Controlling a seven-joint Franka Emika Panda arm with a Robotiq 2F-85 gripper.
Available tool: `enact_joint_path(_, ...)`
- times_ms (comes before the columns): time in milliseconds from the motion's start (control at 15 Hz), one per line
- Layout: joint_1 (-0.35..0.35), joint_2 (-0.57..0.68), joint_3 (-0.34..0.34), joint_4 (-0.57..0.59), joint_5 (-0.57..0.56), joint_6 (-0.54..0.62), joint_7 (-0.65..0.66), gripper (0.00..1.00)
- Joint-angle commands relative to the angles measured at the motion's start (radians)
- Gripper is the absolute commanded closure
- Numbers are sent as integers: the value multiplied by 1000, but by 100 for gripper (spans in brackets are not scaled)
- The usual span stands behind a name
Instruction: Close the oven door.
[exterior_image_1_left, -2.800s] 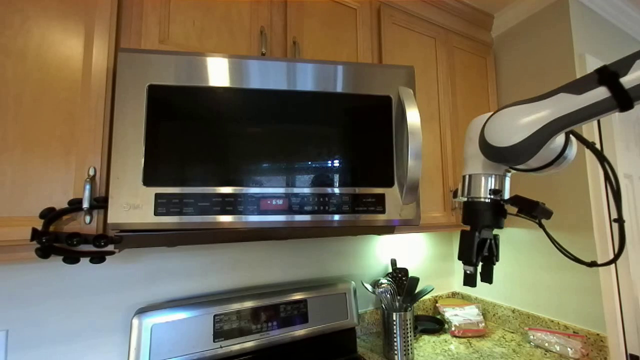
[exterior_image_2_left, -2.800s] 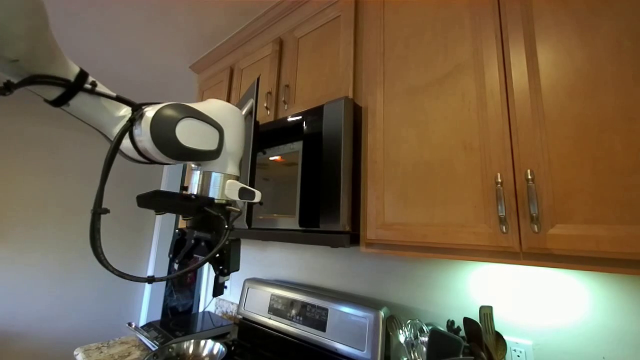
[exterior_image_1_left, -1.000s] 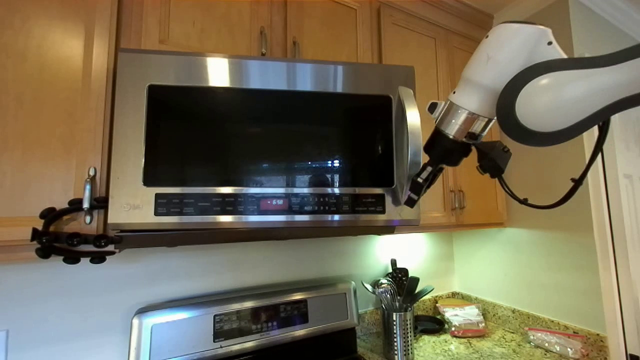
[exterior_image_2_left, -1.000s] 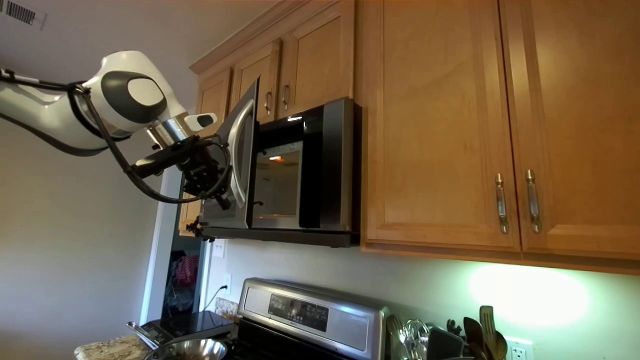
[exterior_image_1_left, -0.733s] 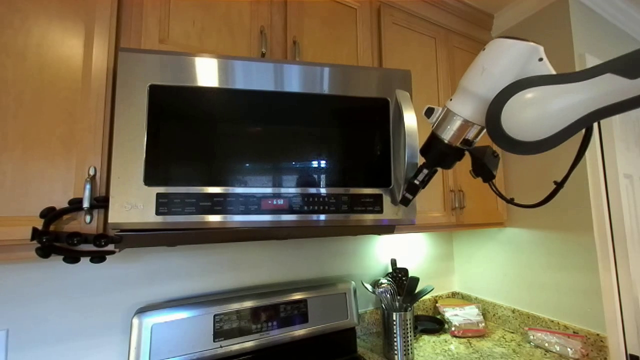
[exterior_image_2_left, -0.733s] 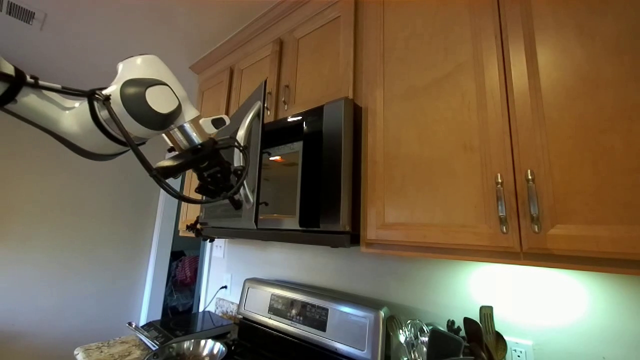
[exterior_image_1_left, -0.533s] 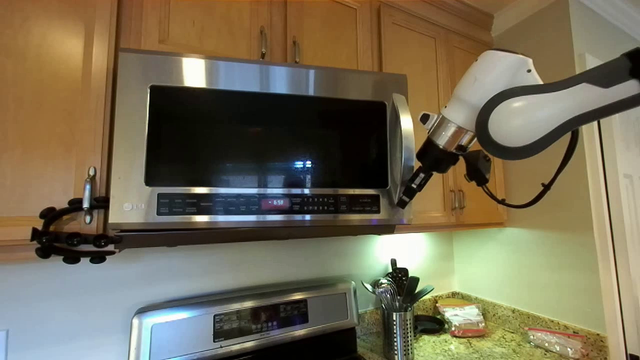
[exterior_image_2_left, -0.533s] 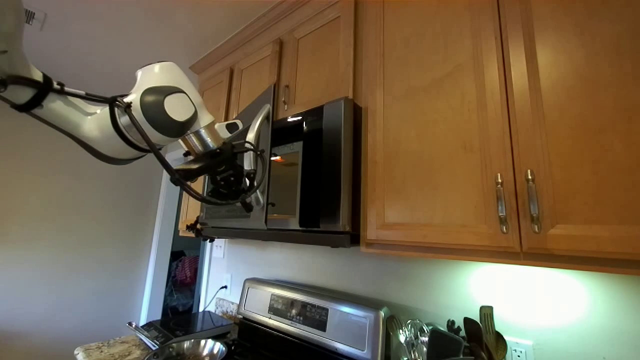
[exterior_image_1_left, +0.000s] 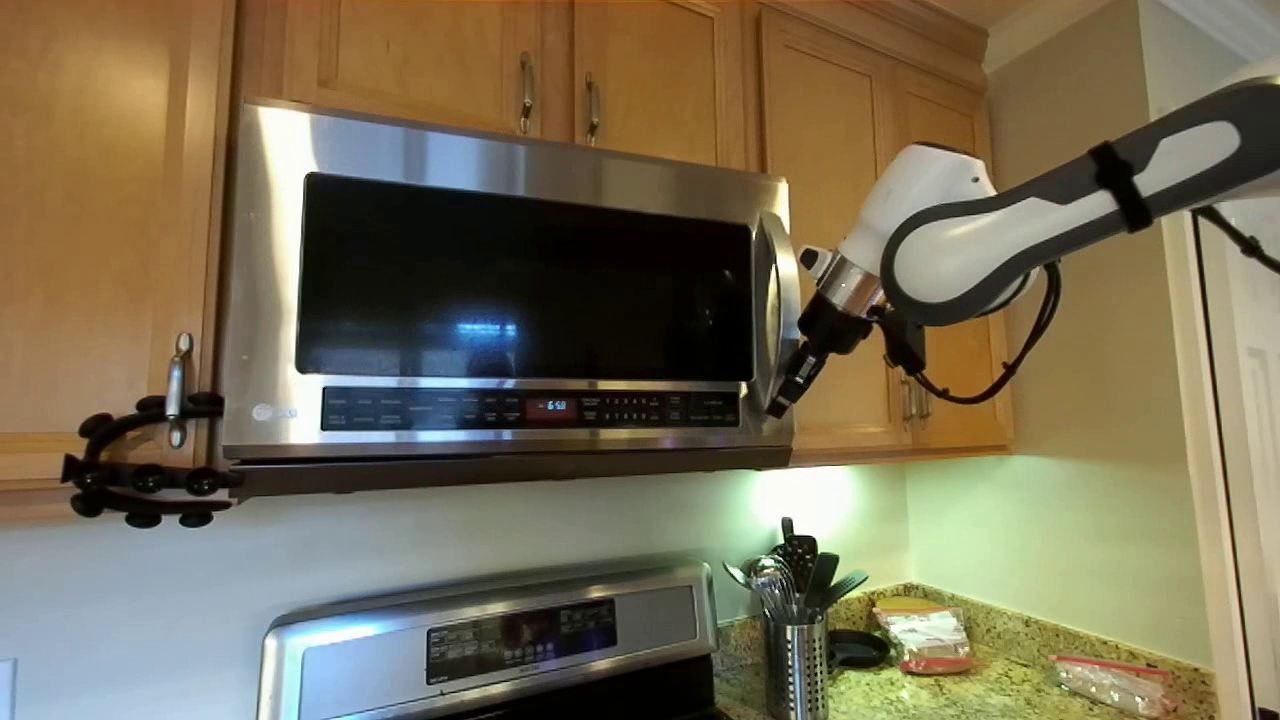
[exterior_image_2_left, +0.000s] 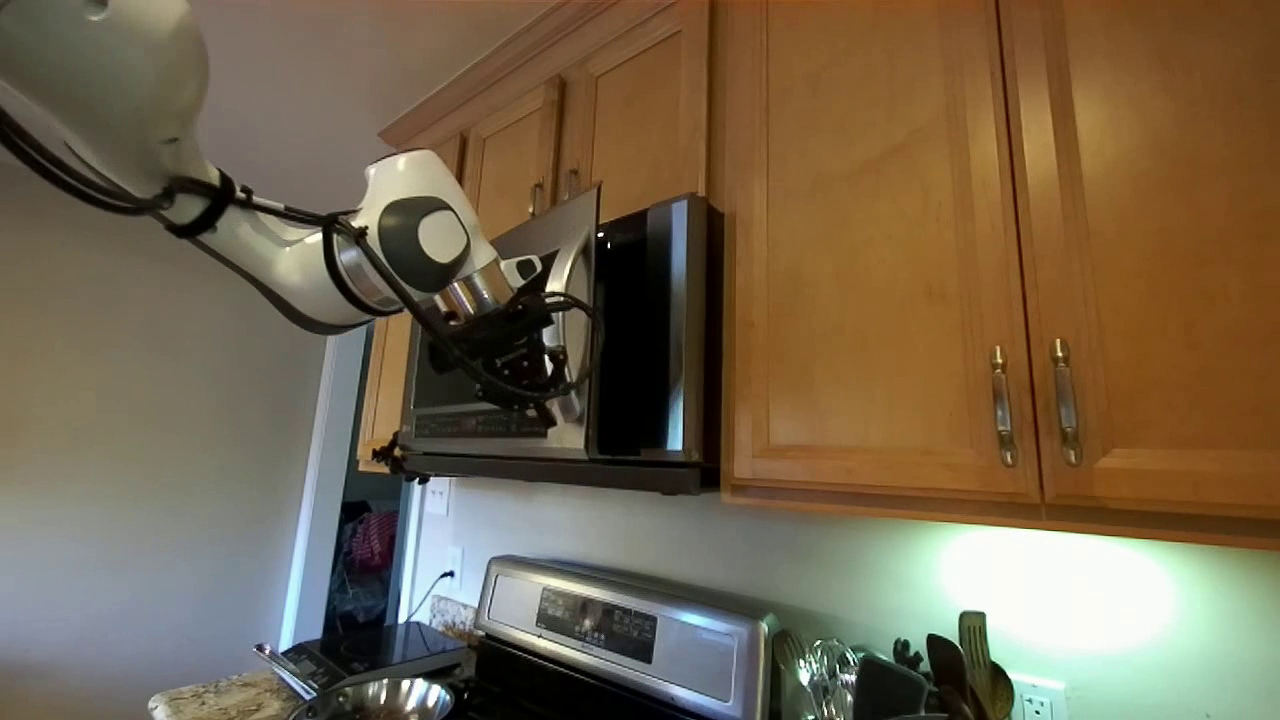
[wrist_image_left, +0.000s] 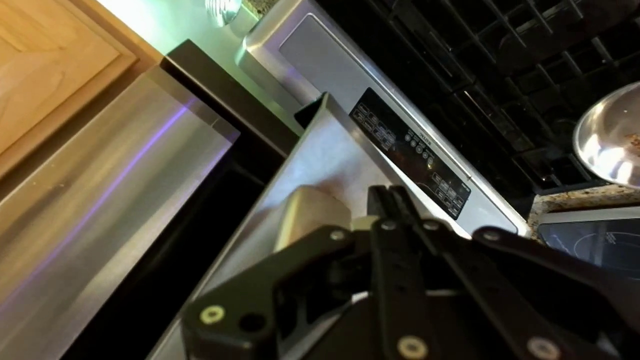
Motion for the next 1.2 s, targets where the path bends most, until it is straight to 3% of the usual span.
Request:
enact_joint_path(0,49,123,-61,121,27,19,-115,98)
enact_joint_path(267,67,235,-94,227,79,17,-238,98)
enact_joint_path(667,46,376,-91,348,195,10,-415,98)
enact_joint_path(800,35,391,-81,352,202,-1,-429,97)
enact_joint_path(1133,25,325,-48,313,209,-175,-362,98)
